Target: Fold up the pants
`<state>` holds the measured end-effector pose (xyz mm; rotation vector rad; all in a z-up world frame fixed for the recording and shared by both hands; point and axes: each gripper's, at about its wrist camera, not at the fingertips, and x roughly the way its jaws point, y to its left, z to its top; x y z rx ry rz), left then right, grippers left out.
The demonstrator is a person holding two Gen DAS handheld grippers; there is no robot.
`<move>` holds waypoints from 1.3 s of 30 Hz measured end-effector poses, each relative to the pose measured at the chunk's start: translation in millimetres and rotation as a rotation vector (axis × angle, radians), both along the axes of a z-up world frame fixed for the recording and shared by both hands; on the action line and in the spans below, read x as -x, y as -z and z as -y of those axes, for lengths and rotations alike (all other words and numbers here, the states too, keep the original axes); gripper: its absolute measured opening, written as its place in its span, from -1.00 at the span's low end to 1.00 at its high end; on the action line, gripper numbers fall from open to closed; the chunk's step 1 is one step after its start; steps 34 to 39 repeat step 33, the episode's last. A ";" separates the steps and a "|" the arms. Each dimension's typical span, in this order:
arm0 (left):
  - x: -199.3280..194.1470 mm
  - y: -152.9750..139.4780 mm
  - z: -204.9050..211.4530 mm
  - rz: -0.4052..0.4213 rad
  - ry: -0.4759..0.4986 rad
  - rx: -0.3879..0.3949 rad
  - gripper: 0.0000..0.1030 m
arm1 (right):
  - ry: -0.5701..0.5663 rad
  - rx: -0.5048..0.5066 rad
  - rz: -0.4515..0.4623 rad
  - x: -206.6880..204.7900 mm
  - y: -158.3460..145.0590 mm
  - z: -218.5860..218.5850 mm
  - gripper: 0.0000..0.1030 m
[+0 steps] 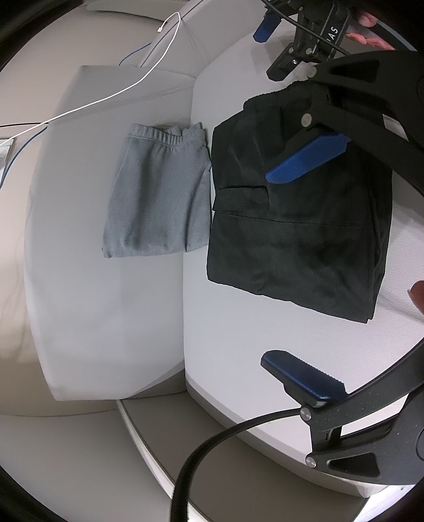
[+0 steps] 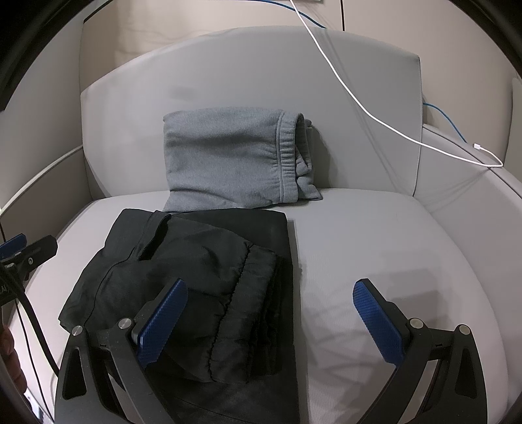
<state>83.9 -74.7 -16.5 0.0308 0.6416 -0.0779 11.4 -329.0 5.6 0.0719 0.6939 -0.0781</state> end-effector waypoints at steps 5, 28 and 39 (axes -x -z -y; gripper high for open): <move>-1.7 0.7 -0.6 -0.002 0.000 0.001 0.98 | -0.003 0.002 -0.004 -0.6 1.3 -0.6 1.00; -3.4 4.6 -3.2 -0.002 -0.026 0.005 0.98 | -0.006 0.004 -0.011 -0.9 2.9 -1.4 1.00; -2.0 11.1 -10.3 0.002 0.026 0.124 0.98 | -0.008 0.005 -0.016 -0.9 4.2 -2.4 1.00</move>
